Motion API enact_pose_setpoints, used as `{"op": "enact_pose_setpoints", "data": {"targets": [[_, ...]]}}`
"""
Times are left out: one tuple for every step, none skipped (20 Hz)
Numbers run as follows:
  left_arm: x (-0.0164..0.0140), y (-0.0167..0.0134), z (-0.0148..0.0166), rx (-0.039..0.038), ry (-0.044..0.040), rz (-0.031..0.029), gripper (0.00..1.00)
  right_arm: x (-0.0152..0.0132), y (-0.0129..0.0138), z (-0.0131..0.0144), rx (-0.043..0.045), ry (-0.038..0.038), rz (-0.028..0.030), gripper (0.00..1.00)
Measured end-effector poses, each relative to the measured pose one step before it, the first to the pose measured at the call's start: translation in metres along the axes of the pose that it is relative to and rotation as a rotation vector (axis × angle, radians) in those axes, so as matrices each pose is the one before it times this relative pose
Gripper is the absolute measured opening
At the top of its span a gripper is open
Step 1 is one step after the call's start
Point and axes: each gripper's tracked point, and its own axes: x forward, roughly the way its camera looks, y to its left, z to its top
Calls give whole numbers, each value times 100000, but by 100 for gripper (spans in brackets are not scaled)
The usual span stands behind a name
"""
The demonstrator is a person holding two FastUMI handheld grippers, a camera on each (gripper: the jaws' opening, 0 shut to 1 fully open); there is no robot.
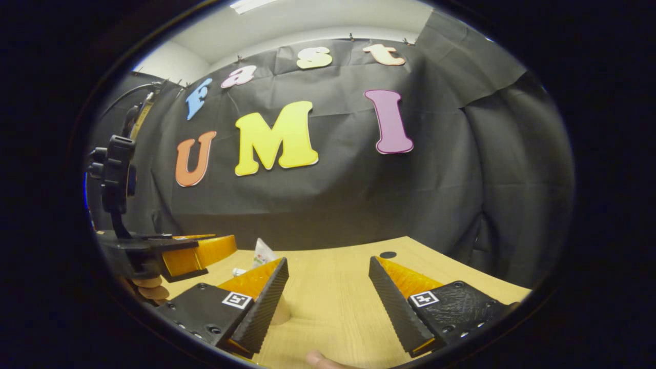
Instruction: Put the toothbrush and toothpaste on the desktop into the cup, then pick up the cup and place it on the coaster on the desktop.
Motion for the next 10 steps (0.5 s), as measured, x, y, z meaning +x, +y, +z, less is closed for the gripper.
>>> {"op": "enact_pose_setpoints", "data": {"targets": [[-32, 684, -192, 74, 1167, 1912, 57, -62, 189, -257, -127, 1143, -284, 96], [-313, 661, -551, 614, 1658, 1493, 73, -186, 203, -92, -635, 1041, -132, 96], [-447, 1307, -128, 201, 1062, 3561, 86, -536, 892, -52, -1627, 600, 868, 96], [7, 499, -117, 676, -830, 1187, 85, -291, 283, 48, -610, 74, -199, 93], [-95, 860, -278, -625, 20, 1576, 92, -489, 1067, -258, -430, 1476, 2218, 96], [-331, 554, -407, -1557, 743, -15, 98, -272, 307, -266, -2869, 2016, -793, 96], [-370, 698, 455, -321, -1197, 1810, 99, -261, 384, -178, -1169, 1047, 83, 96], [-437, 748, 511, 688, -1480, 2599, 98, -49, 707, -197, -964, 2016, 565, 96], [-374, 686, 490, 1067, -2219, 2075, 98, 168, 615, -168, -627, 1727, 511, 93], [-266, 661, 581, 133, -3609, 1114, 98, 587, 1209, -768, -2289, 4874, 2271, 96]]}}
